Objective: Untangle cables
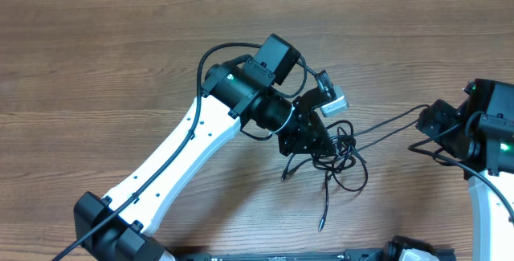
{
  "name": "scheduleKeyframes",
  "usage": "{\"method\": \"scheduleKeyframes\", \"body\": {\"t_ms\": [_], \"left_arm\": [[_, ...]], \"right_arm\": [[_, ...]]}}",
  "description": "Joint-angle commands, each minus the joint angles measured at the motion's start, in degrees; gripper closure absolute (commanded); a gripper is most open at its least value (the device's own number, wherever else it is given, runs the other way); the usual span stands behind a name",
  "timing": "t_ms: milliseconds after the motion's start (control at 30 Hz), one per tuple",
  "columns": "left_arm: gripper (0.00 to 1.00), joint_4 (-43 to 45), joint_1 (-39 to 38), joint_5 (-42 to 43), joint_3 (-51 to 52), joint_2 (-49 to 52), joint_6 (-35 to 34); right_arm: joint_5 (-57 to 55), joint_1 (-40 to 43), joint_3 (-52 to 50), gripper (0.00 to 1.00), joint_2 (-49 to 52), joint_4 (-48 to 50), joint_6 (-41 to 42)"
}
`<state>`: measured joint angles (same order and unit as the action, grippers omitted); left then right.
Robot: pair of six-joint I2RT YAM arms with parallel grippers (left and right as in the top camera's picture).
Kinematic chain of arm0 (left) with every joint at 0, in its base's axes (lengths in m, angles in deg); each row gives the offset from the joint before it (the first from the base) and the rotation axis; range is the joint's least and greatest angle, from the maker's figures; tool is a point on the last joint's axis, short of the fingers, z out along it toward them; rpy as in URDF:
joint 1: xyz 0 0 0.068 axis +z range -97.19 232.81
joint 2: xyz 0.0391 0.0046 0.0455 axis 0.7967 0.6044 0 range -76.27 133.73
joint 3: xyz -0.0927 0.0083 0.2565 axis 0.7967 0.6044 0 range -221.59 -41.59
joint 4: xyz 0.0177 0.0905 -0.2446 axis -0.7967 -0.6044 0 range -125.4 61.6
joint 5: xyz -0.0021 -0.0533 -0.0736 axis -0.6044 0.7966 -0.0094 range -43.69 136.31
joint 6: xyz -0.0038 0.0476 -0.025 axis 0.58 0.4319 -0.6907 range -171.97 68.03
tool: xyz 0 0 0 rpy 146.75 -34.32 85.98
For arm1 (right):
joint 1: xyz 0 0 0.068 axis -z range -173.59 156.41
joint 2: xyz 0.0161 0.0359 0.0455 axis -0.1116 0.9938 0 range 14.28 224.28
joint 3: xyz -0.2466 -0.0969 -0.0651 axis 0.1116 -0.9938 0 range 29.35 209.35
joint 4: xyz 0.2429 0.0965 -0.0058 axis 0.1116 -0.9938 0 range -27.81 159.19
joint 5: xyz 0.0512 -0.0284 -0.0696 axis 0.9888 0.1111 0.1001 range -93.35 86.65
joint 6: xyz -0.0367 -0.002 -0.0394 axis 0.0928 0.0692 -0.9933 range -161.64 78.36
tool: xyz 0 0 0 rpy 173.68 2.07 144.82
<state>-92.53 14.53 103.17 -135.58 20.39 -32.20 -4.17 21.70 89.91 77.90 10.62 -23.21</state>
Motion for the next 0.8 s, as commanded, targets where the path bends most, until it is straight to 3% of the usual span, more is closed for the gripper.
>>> {"method": "scheduleKeyframes", "body": {"t_ms": [0, 133, 400, 667, 767], "left_arm": [[0.96, -0.31, -0.33, 1.03, -0.98, -1.33, 1.49], [0.96, 0.13, -0.33, 1.01, -0.98, -1.33, 1.51], [0.96, 3.17, -0.31, 1.01, -0.98, -1.33, 1.46], [0.96, 4.48, 0.04, 0.59, -0.98, -1.33, 1.07], [0.96, 5.62, 0.72, -1.49, -0.98, -1.33, -2.54]], "right_arm": [[-1.62, 1.86, 1.4, 0.41, 0.11, 0.28, 0.83], [2.27, 2.19, 1.4, 0.34, 0.11, 0.09, -0.04], [23.12, 2.14, 1.4, 0.11, 0.11, -0.55, -14.73], [37.13, 2.14, 1.4, 0.05, 0.11, -3.26, -25.24], [40.94, 2.14, 1.4, 0.04, 0.11, -5.09, -29.49]]}}
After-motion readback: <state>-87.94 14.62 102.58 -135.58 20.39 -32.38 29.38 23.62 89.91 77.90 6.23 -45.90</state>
